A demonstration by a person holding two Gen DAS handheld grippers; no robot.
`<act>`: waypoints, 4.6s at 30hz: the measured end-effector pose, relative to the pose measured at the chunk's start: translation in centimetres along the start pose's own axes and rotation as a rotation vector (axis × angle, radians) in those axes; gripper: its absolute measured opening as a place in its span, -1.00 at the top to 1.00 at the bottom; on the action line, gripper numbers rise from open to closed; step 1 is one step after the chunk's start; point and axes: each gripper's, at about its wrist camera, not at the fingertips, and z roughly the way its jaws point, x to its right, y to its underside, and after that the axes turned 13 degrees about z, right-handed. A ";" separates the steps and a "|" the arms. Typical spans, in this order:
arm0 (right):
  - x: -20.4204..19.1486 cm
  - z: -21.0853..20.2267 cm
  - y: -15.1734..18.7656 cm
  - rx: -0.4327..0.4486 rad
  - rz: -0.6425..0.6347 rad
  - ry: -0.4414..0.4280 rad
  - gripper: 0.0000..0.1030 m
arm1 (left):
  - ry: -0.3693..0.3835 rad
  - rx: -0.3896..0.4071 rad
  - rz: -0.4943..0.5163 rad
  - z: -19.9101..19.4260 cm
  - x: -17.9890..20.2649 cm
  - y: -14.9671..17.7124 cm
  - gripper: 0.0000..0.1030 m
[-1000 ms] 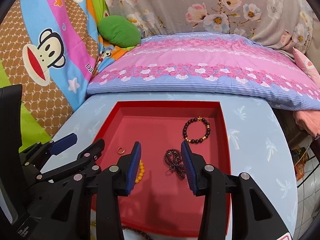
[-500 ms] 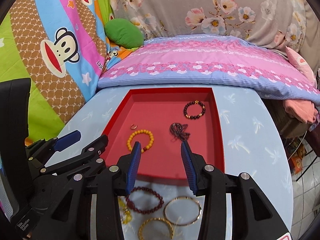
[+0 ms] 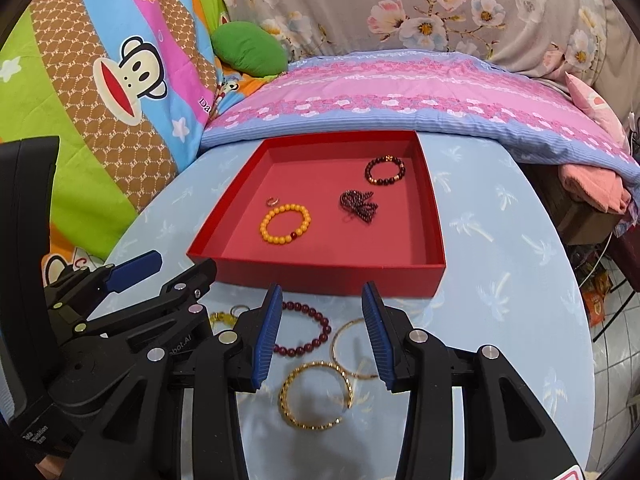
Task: Organize jewelry
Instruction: 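Withdraw both tools from the red box back toward the remaining jewelry, then move the left tool to the yellow bracelet while the right tool approaches the braided bangle, then close the left tool on the yellow bracelet while the right tool grips the braided bangle, then carry the yellow bracelet in the left tool while the right tool carries the bangle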
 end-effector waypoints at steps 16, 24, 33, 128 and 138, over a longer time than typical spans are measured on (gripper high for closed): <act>1.4 0.0 3.5 -0.066 0.002 0.014 0.20 | 0.022 -0.049 0.001 0.1 0.8 3.6 -0.12; 2.4 0.8 5.4 -0.119 0.002 0.025 0.20 | 0.015 -0.086 -0.025 0.5 -0.4 6.0 -0.12; 1.9 2.2 6.5 -0.160 -0.009 0.020 0.24 | 0.008 -0.116 -0.052 1.1 -1.4 7.1 -0.12; 1.4 3.6 -7.3 0.082 -0.021 0.010 0.00 | 0.203 0.114 -0.007 0.9 -2.4 -7.9 0.83; 1.7 8.7 -7.2 0.001 -0.023 0.046 0.00 | 0.208 0.019 -0.029 7.0 -2.9 -7.0 0.82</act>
